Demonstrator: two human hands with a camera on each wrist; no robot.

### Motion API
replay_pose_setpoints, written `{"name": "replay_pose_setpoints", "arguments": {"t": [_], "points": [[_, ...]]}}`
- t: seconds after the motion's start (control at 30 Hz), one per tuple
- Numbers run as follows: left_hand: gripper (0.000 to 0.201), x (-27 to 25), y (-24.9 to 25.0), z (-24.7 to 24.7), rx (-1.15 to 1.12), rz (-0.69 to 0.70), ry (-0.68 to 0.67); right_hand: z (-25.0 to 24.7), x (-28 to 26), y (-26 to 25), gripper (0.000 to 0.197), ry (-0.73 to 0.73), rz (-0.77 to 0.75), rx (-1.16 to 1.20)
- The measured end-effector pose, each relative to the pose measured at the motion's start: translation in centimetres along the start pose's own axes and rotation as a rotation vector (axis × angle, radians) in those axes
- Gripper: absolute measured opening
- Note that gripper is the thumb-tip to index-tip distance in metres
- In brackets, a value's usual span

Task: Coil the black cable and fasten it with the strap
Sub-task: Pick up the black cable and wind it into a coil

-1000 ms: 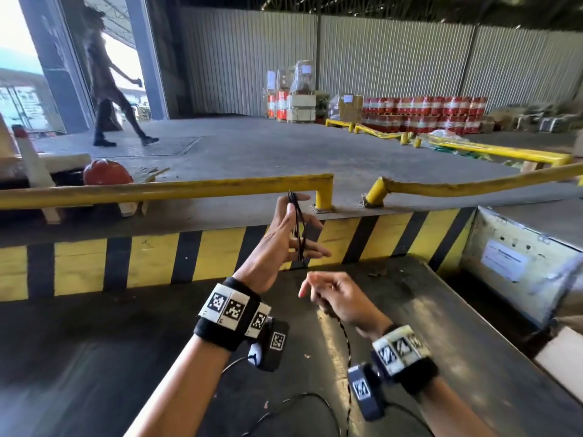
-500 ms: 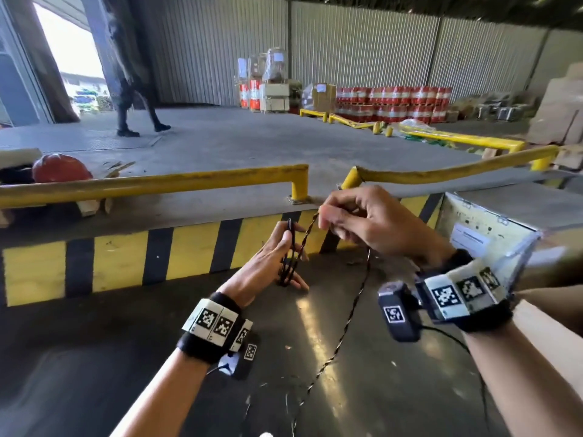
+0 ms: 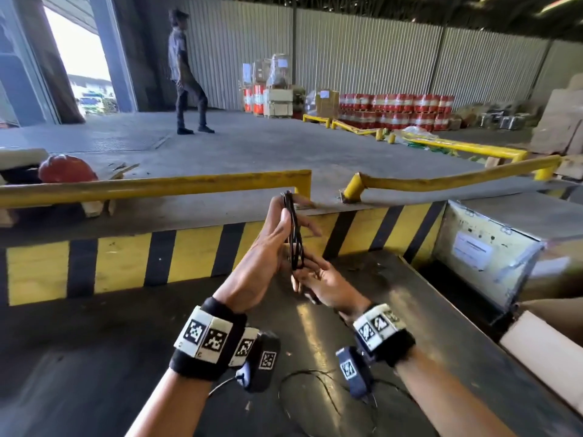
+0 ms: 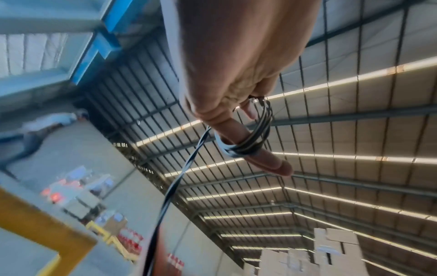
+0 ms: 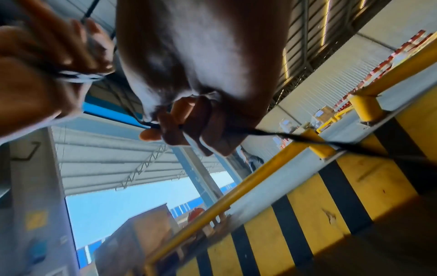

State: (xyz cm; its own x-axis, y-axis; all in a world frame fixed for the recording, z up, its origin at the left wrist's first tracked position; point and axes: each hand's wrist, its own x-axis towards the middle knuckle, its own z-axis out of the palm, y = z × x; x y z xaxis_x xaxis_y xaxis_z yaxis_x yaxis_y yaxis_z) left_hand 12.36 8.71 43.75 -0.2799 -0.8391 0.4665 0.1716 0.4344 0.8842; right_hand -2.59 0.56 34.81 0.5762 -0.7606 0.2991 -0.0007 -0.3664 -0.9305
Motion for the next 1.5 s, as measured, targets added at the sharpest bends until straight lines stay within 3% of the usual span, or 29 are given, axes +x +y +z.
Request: {"name": "replay_pose_setpoints", "arguments": {"t": [0.1,0.2,0.4,0.57,0.7,0.8,0.87,0.93,1.07,1.17,1.37,1.5], "points": [[0.035,1.4,1.1,-2.7,0.143,0.034,0.091,2.3,-3.3,2.5,0.047,-0.045,0.029,-0.134],[0.032,2.6,0.8,-5.5,0.257,-0.031,0.173,2.4,-5.1,0.4,0.056,-0.043,-0.008,-0.133],[0.027,1.7,-2.8,-7.1,0.467,-0.158,0.140,-1.2,-4.9,-10.4,0.025,0.000,-0.209,-0.345],[0.029,-0.5,-4.3,-3.0,0.376,-0.179,0.035,-4.3,-0.4,-15.7,0.024,0.114,-0.369,-0.527],[0.032,-2.0,-2.7,0.5,0.231,-0.103,-0.031,-5.7,3.8,-14.6,0.022,0.138,-0.362,-0.535],[0.035,-3.0,-1.7,2.3,0.093,-0.016,-0.032,-5.6,5.2,-11.3,0.014,0.081,-0.252,-0.414],[0.039,-3.3,-1.3,2.7,0.027,0.008,-0.022,-4.7,4.6,-8.4,0.007,0.009,-0.192,-0.245],[0.045,-3.2,-0.9,2.5,0.020,0.004,0.018,-2.9,3.2,-6.0,0.030,0.037,-0.177,-0.166],[0.034,-1.9,0.0,0.6,0.153,0.067,0.111,0.9,-0.3,-2.3,0.026,0.045,-0.079,0.045],[0.033,-0.3,0.1,-1.7,0.142,0.065,0.214,2.9,-2.6,-0.4,0.033,0.025,-0.058,-0.061],[0.031,2.3,-1.5,-6.0,0.359,0.017,0.341,3.6,-6.3,-3.7,0.030,-0.024,-0.111,-0.256],[0.031,1.4,-3.4,-7.2,0.414,-0.017,0.303,1.6,-6.5,-9.1,0.023,-0.010,-0.196,-0.307]]}}
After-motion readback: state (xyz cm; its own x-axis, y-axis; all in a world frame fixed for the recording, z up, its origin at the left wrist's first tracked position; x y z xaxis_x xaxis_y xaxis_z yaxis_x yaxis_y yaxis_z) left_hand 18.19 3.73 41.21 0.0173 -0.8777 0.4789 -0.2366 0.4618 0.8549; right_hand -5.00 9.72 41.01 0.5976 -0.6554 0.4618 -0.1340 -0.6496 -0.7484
